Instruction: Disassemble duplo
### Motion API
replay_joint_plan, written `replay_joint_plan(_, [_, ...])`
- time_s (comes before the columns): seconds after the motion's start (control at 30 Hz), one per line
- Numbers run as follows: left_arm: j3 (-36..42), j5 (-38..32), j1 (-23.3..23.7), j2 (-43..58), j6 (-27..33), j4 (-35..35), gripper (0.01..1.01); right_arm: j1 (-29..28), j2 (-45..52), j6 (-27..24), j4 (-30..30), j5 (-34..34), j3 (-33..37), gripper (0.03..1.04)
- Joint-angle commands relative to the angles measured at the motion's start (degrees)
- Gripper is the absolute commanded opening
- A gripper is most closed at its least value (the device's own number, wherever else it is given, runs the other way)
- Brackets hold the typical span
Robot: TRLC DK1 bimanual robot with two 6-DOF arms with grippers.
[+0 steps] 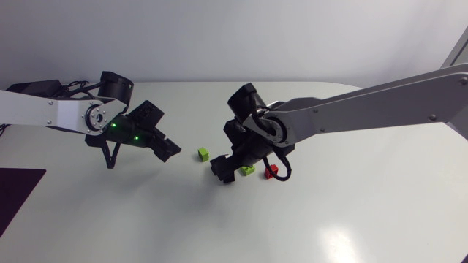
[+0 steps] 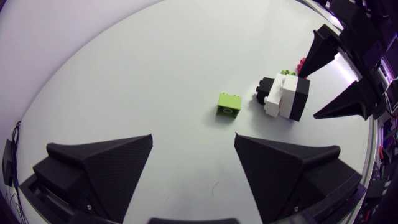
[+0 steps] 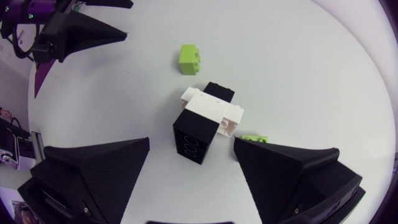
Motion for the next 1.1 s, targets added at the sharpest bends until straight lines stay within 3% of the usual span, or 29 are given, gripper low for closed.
replay_joint_plan(0.0, [-1.75, 0.76, 0.47, -0.68, 1.53, 0.54, 0.916, 0.3, 2.4, 1.77, -0.75, 0.02, 1.68, 0.95])
replay_joint_plan(0.2, [-1.75, 0.76, -0.59, -0.42, 1.53, 1.07, 0.916, 0.12, 4.34, 1.86, 0.83, 0.54, 2.3, 0.83])
replay_joint_plan(0.4, [-1.93, 0.76, -1.29, -0.24, 1.53, 1.16, 0.916, 0.91, 4.34, 0.71, 5.05, 2.57, 0.54, 0.48])
replay_joint_plan(0.57, [-2.37, 0.76, -2.08, -0.24, 1.88, 1.42, 0.916, 1.18, 6.09, 0.1, 5.4, 2.65, 1.24, 0.42])
replay_joint_plan(0.73, [-2.72, 0.76, -2.52, -0.33, 2.32, 1.42, 0.916, 0.83, 5.92, -1.31, 4.96, 2.65, 0.98, 0.27])
replay_joint_plan(0.97, [-4.56, 0.94, -4.46, -2.52, 3.99, 1.42, 0.916, 1.35, -0.94, -7.46, 6.55, 2.13, -4.3, 0.27])
replay_joint_plan(1.07, [-6.15, 4.89, -5.07, -4.81, 5.83, 1.25, 0.916, 1.18, -5.24, -12.3, 7.51, -1.39, -8.08, 0.27])
